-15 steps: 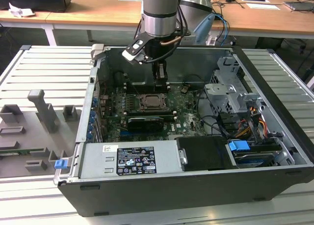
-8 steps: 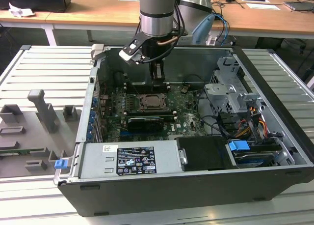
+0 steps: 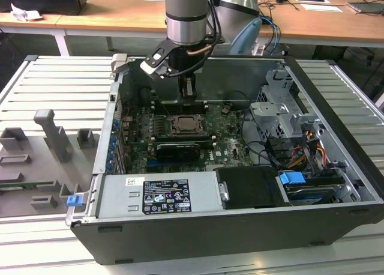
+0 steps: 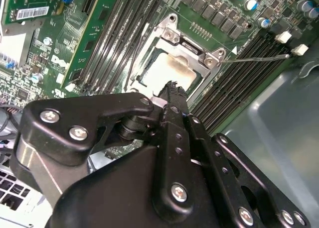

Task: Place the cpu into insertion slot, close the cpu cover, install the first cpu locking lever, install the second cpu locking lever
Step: 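Close the cpu cover, then install the first cpu locking lever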

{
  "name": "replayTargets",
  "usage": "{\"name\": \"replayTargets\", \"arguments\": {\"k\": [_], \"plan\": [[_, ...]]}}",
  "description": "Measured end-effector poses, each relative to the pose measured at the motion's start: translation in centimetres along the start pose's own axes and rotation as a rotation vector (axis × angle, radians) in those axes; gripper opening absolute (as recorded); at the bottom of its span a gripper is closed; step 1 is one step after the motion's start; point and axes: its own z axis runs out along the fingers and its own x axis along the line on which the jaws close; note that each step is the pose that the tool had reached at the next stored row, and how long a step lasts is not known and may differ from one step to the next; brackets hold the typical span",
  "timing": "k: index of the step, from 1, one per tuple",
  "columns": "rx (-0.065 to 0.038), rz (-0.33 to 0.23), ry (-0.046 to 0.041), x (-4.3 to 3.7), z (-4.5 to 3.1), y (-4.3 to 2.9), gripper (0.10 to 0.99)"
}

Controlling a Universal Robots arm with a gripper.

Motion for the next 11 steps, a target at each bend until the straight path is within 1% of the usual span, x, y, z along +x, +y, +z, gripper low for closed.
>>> {"name": "replayTargets", "arguments": {"k": [6, 11], "plan": [[0.000, 0.000, 0.0000, 0.01, -0.02, -0.31, 0.106], [0.000, 0.000, -0.0021, 0.00, -0.20, -0.32, 0.106]]}}
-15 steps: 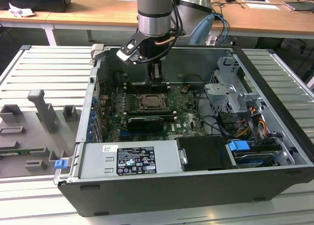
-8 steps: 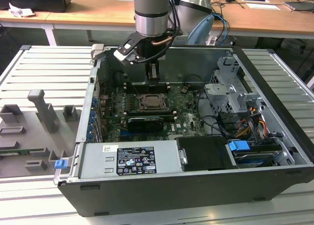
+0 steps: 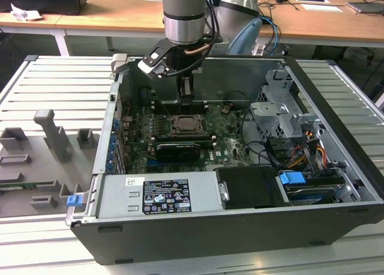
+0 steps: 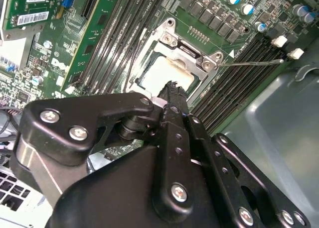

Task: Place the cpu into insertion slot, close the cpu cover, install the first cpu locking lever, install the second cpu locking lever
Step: 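Install the first cpu locking lever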

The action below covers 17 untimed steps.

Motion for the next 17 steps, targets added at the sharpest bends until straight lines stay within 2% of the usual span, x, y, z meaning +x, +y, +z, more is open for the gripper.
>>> {"name": "replayTargets", "arguments": {"k": [5, 17], "plan": [[0.000, 0.000, -0.0011, -0.02, -0.34, 0.02, 0.106], [0.000, 0.000, -0.0061, -0.07, -1.91, 0.10, 0.106]]}}
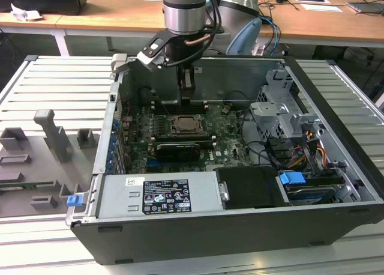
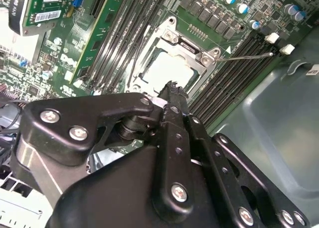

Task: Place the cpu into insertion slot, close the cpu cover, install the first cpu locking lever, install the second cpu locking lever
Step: 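Install the first cpu locking lever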

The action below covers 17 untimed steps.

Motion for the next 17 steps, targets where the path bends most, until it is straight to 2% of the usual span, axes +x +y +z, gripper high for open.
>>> {"name": "replayTargets", "arguments": {"k": [1, 5, 8, 10, 12, 17], "plan": [[0.000, 0.000, -0.0017, 0.01, -0.27, 0.02, 0.106], [-0.001, -0.010, -0.0039, 0.06, -0.35, -0.04, 0.106], [-0.004, -0.062, -0.0015, 0.06, -0.35, -0.04, 0.106], [-0.009, -0.126, 0.0017, 0.06, -0.35, -0.05, 0.106], [-0.015, -0.210, 0.0059, 0.07, -0.37, -0.37, 0.106], [-0.024, -0.332, 0.0120, 0.07, -0.36, -0.37, 0.106]]}}
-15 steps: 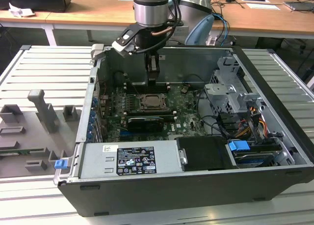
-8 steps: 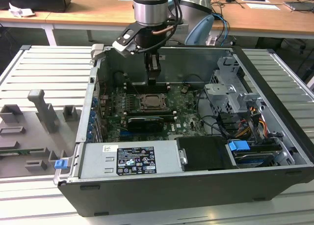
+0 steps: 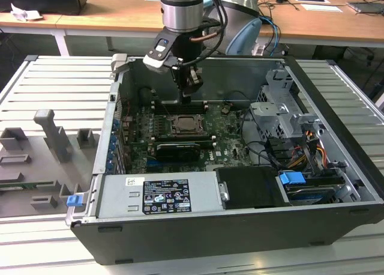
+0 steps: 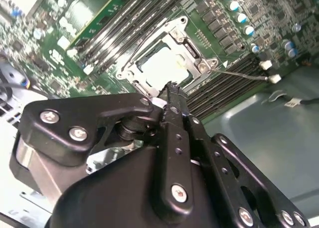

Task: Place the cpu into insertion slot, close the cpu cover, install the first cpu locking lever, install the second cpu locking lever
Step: 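Install the first cpu locking lever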

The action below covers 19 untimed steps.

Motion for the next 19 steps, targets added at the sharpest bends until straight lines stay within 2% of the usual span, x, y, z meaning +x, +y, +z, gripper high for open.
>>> {"name": "replayTargets", "arguments": {"k": [2, 3, 5, 7, 9, 14, 16, 19], "plan": [[-0.003, -0.037, 0.0019, 0.00, 0.00, 0.00, 0.106], [-0.006, -0.081, 0.0041, 0.00, 0.00, 0.00, 0.106], [-0.009, -0.123, 0.0062, 0.00, 0.02, 0.00, 0.106], [-0.014, -0.193, 0.0097, 0.00, 0.04, 0.00, 0.106], [-0.017, -0.228, 0.0114, 0.00, 0.05, 0.00, 0.106], [-0.031, -0.425, 0.0214, 0.01, 0.12, 0.00, 0.106], [-0.035, -0.479, 0.0245, 0.01, 0.15, 0.00, 0.106], [-0.038, -0.533, 0.0275, 0.01, 0.19, -0.01, 0.106]]}}
